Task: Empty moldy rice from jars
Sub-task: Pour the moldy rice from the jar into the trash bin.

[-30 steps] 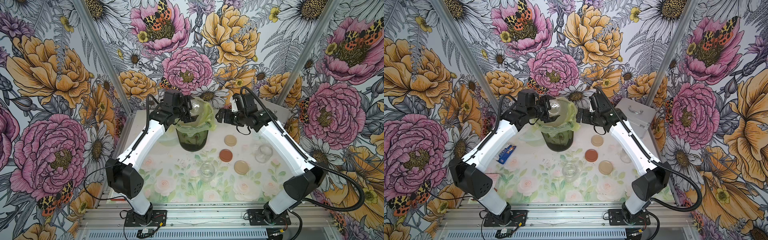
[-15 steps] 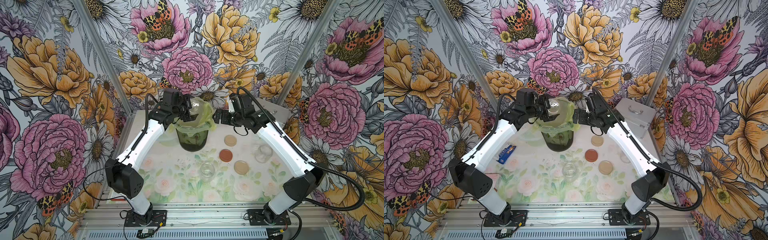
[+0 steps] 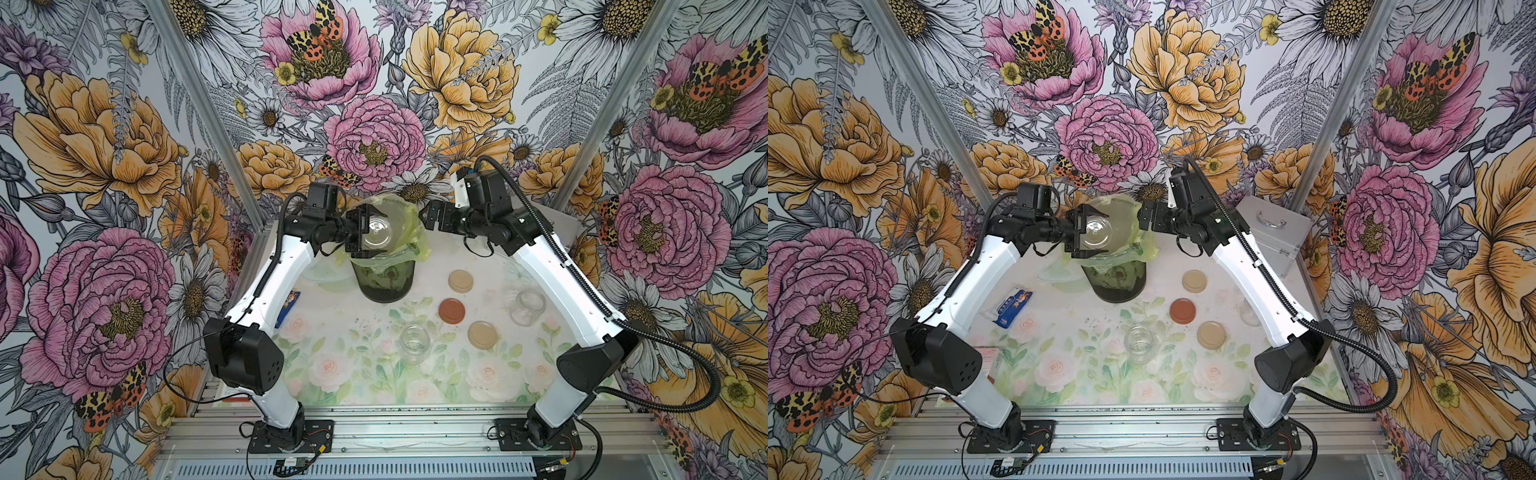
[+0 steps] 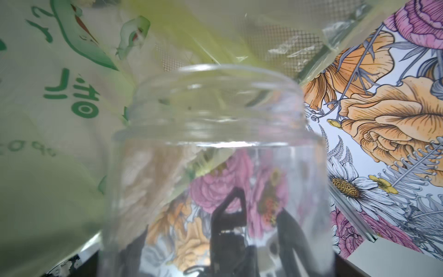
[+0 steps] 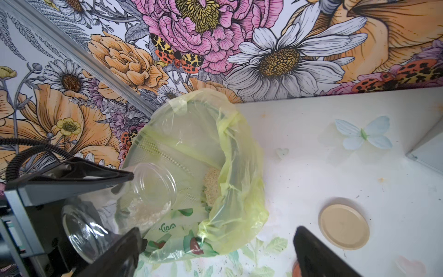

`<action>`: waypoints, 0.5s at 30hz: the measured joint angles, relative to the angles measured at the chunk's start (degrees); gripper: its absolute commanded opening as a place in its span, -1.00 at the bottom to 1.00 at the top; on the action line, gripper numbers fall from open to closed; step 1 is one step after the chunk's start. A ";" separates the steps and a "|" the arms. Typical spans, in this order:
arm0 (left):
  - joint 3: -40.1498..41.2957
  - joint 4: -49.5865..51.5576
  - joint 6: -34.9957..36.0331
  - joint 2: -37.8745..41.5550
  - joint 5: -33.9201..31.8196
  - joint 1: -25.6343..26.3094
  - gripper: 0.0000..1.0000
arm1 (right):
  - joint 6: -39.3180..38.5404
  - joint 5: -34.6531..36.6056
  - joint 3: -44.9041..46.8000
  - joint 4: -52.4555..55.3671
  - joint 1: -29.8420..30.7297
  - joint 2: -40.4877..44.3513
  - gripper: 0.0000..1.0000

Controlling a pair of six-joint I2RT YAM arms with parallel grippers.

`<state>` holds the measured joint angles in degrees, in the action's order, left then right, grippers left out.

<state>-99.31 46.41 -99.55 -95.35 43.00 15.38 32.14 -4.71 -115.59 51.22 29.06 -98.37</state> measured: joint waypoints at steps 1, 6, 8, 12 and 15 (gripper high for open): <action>-0.26 1.09 1.60 0.00 1.29 -0.42 -1.00 | 0.00 -0.70 -0.50 -0.22 0.00 -0.59 0.99; -2.69 5.14 5.14 -0.28 6.75 -0.66 -1.00 | -0.63 -3.21 -1.18 -0.87 0.00 -2.71 0.99; -4.28 5.95 5.55 -1.11 8.74 -0.66 -1.00 | -1.75 -3.78 -1.18 -0.94 0.00 -3.26 0.99; -7.56 6.32 6.19 -4.07 12.55 -1.29 -1.00 | -4.02 -4.63 -1.70 -1.01 -0.20 -4.15 0.99; -8.31 6.38 6.56 -5.84 15.47 -2.21 -1.00 | -4.11 -6.05 -2.73 -1.51 -1.05 -5.03 0.99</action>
<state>-107.61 52.80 -92.99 -101.19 58.48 13.17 28.03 -10.76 -118.32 49.71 28.01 -103.39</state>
